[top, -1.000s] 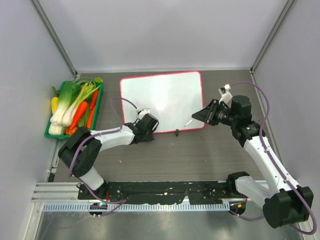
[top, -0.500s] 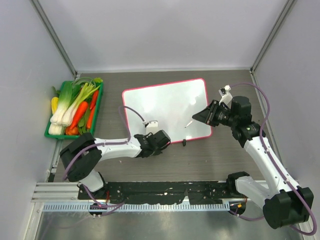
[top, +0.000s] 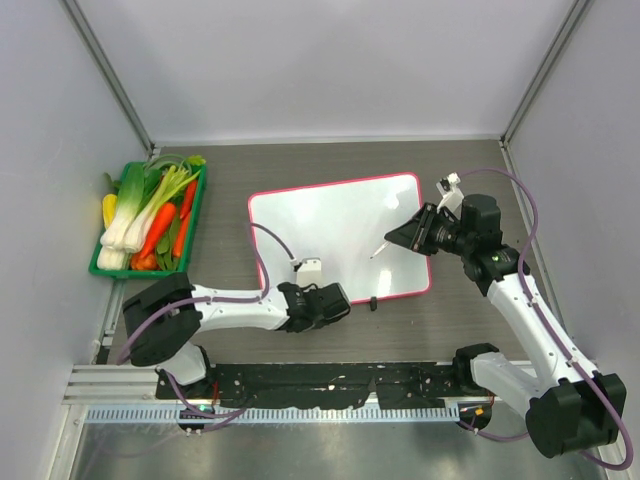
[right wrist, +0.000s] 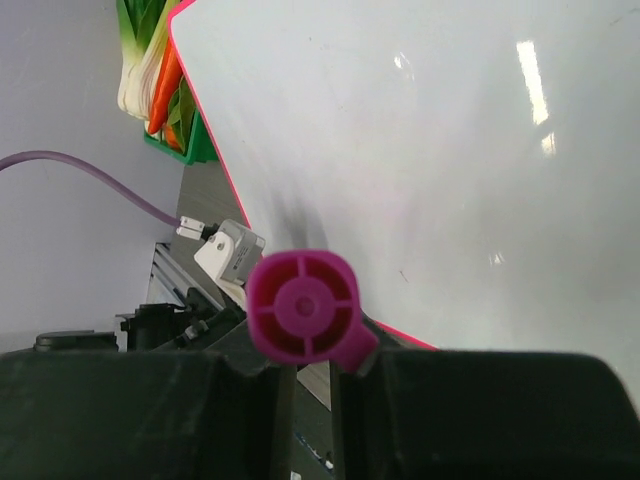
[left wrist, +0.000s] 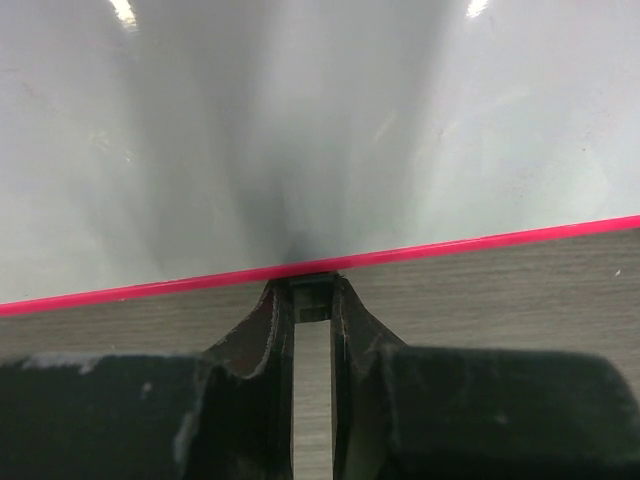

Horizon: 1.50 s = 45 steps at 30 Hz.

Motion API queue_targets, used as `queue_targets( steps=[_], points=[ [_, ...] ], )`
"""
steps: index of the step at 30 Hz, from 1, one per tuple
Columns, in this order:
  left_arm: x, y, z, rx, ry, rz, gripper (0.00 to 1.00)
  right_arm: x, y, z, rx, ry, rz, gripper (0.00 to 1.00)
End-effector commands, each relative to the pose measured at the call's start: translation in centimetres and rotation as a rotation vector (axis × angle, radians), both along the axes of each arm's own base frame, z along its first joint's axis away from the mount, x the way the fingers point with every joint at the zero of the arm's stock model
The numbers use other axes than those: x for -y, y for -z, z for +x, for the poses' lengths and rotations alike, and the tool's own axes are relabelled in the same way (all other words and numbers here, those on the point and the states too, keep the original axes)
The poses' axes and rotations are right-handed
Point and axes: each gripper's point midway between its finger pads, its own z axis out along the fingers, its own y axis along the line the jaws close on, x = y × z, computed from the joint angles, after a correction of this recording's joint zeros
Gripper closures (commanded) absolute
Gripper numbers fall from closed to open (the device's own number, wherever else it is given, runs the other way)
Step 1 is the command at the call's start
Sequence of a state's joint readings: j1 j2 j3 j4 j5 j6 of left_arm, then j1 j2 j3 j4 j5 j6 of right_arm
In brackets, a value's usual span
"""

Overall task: Write a sentence on the whiteboard
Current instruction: Move the whiteboard stand to the center of the board, then hold the whiteboard on the whiteboard stand.

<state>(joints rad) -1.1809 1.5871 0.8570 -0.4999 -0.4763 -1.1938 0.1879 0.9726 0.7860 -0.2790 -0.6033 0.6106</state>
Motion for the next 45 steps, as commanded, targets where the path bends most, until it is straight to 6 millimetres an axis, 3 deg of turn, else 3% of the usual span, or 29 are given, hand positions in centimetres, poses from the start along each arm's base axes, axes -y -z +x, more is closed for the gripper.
queue_targets(
  steps=[1,8,9,11,17,21,24,27,32,37,40,44,45],
  points=[
    [0.1,-0.4,-3.7,-0.084,0.031,0.010,1.00,0.1,-0.8,0.0,0.055,-0.007,-0.008,0.99],
    [0.9,-0.8,-5.9,-0.091,0.060,0.011,1.00,0.2,-0.3,-0.1,0.049,-0.006,-0.012,0.99],
    [1.1,-0.8,-6.1,-0.094,0.061,0.006,0.96,0.3,-0.2,-0.1,0.046,-0.003,-0.013,0.99],
    [1.5,-0.9,-6.2,-0.097,0.067,0.001,0.83,0.2,-0.2,-0.1,0.044,-0.006,-0.013,0.99],
    [2.1,-2.2,-6.7,-0.072,0.101,-0.003,0.27,0.2,-1.0,-0.3,0.065,-0.009,-0.006,0.99],
    [2.9,-4.4,-6.8,-0.042,0.166,-0.071,0.11,0.1,-1.9,-0.3,0.080,-0.009,0.007,0.99],
    [3.9,-8.0,-5.8,0.032,0.261,-0.137,0.00,0.0,-2.5,-0.1,0.097,-0.007,0.008,0.99],
    [4.8,-11.8,-3.9,0.068,0.333,-0.204,0.00,0.2,-3.1,0.5,0.118,0.004,-0.001,0.99],
    [4.4,-16.9,0.8,0.088,0.364,-0.356,0.00,0.2,-4.1,1.4,0.151,-0.005,-0.024,0.99],
    [3.1,-20.9,2.5,0.125,0.306,-0.511,0.00,0.4,-4.8,1.2,0.153,-0.029,-0.071,0.99],
    [2.5,-21.6,3.3,0.181,0.264,-0.535,0.00,0.9,-4.4,1.4,0.147,-0.023,-0.118,0.99],
    [2.3,-20.5,3.8,0.223,0.296,-0.516,0.00,1.4,-2.1,0.6,0.136,-0.036,-0.172,0.99],
    [2.5,-20.5,3.9,0.240,0.322,-0.519,0.00,1.3,-2.4,0.2,0.164,-0.040,-0.156,0.99]
  ],
)
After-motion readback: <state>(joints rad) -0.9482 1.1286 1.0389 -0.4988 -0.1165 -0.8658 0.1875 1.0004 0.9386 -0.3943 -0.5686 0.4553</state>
